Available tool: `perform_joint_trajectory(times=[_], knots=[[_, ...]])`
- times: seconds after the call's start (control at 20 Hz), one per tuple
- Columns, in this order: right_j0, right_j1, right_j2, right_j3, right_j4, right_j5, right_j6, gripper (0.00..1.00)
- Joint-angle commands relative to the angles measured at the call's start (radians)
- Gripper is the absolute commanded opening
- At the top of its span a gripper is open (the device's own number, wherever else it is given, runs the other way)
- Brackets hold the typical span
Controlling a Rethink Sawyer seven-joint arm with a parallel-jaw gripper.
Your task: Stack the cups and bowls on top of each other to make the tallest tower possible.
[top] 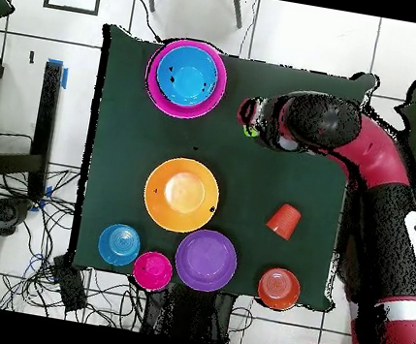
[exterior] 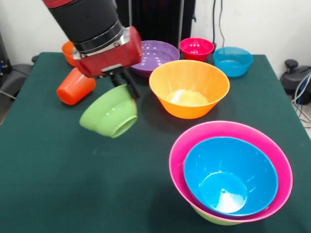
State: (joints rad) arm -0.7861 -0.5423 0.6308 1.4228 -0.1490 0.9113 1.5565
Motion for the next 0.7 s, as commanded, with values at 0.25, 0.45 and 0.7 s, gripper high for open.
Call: perform_joint_trajectory(times=[0.25,0.45,0.7], knots=[[-0.057,0.079,0.252,0.090,0.040,-0.034,-0.213,0.00],[-0.081,0.105,0.314,0.092,0.068,-0.014,-0.197,0.00],[-0.101,0.141,0.377,0.078,0.072,0.000,-0.214,0.00]])
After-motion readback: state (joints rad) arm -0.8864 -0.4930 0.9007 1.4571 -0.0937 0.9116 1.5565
